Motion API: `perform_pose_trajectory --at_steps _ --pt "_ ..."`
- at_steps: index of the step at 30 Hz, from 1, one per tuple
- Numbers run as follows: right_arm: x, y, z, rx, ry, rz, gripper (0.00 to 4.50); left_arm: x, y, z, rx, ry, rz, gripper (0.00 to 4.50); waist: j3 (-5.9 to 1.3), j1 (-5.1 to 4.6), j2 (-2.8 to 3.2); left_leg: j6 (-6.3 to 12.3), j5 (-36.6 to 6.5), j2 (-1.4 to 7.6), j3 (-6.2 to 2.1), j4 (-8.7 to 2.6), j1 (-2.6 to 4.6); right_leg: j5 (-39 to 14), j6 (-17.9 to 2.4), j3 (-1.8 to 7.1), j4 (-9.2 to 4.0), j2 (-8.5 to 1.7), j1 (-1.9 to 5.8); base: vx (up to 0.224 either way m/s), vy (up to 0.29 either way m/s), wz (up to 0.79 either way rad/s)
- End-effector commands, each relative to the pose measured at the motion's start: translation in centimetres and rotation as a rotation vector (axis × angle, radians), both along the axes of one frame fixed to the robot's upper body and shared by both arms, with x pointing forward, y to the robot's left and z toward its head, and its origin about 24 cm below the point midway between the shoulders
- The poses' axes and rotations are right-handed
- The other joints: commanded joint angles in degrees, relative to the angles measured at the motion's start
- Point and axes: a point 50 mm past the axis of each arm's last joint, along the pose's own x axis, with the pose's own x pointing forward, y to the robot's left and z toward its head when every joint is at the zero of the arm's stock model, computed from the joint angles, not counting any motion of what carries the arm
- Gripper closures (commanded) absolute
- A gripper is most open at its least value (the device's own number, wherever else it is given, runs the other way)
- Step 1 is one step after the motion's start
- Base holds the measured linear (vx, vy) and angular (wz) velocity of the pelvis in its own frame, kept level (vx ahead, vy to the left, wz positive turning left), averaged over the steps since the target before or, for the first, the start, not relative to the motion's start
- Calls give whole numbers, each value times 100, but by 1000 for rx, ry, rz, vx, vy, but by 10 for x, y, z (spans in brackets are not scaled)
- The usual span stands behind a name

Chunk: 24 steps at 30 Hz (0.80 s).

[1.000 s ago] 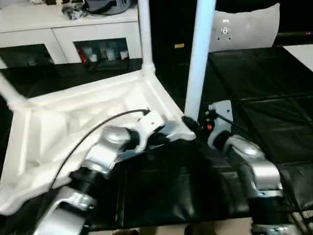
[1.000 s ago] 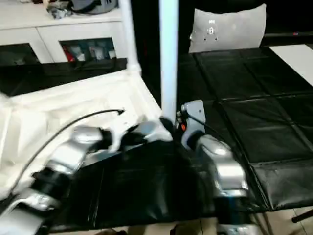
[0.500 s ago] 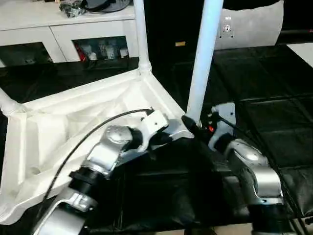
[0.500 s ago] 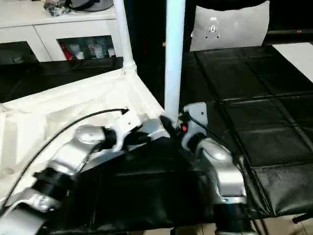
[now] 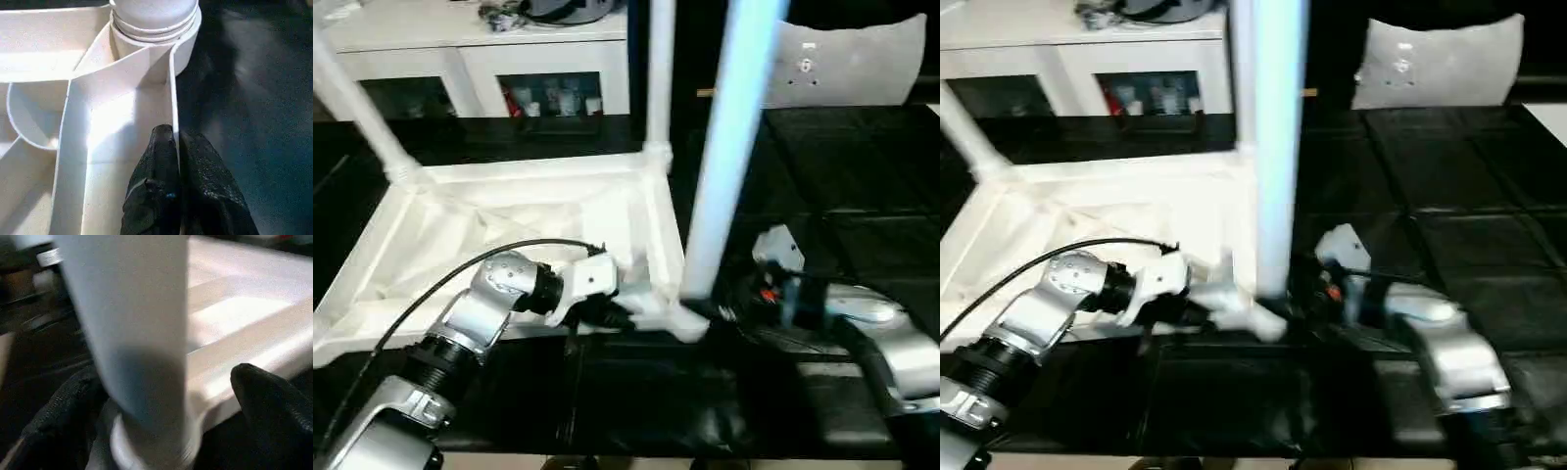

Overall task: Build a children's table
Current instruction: Rotate leg to tighten

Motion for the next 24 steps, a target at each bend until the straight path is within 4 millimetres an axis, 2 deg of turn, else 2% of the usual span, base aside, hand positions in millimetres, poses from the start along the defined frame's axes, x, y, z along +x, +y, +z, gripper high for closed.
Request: perform_pose_trajectory --at_steps 1,3,5,6,7,12,13,15,19,22,24 --pt "-2 4 4 19 7 81 23 -2 -7 7 9 -5 -119 450 -450 18 -126 431 -1413 352 -102 -411 97 -1899 -1163 310 -386 -390 291 0 0 0" --pt "-3 4 4 13 25 128 23 -3 -7 7 13 4 -151 450 -451 62 -112 421 -1343 354 -104 -403 102 -2005 -1151 306 -386 -399 280 0 0 0" --pt "-5 5 3 8 57 188 23 -5 -9 8 18 13 -193 450 -465 114 -123 426 -1295 359 -99 -393 122 -2052 -1127 302 -386 -389 271 0 0 0" --pt "-5 6 3 7 68 210 23 -6 -10 8 19 17 -218 450 -464 133 -105 428 -1283 372 -108 -397 119 -2000 -1146 304 -373 -389 269 0 0 0" --pt "-5 6 3 7 74 218 58 -7 -10 8 20 23 -227 450 -468 138 -113 415 -1290 375 -109 -399 115 -1956 -1161 304 -367 -389 270 0 0 0" --pt "-5 9 2 10 113 261 71 -9 -14 8 19 42 -269 450 -483 195 -115 374 -1277 378 -112 -398 120 -1838 -1213 304 -345 -389 278 0 0 0" --pt "-5 10 1 5 131 281 104 -11 -15 8 18 52 -281 450 -486 210 -117 374 -1270 377 -108 -393 123 -1829 -1210 306 -343 -393 276 0 0 0" --pt "-5 10 0 6 144 289 105 -11 -16 8 17 54 -284 450 -489 227 -130 383 -1244 377 -104 -387 127 -1818 -1214 307 -343 -394 275 0 0 0" --pt "-7 12 0 10 184 321 149 -14 -17 7 16 66 -301 450 -484 231 -152 393 -1170 372 -107 -387 112 -1811 -1199 304 -337 -387 281 0 0 0" --pt "-7 12 0 10 192 332 161 -15 -17 6 18 70 -307 450 -475 232 -159 384 -1201 371 -106 -386 113 -1919 -1171 302 -351 -394 277 0 0 0" --pt "-7 12 0 9 201 341 192 -15 -16 6 21 72 -310 450 -477 233 -154 383 -1204 372 -107 -384 115 -1952 -1157 303 -353 -396 278 0 0 0"
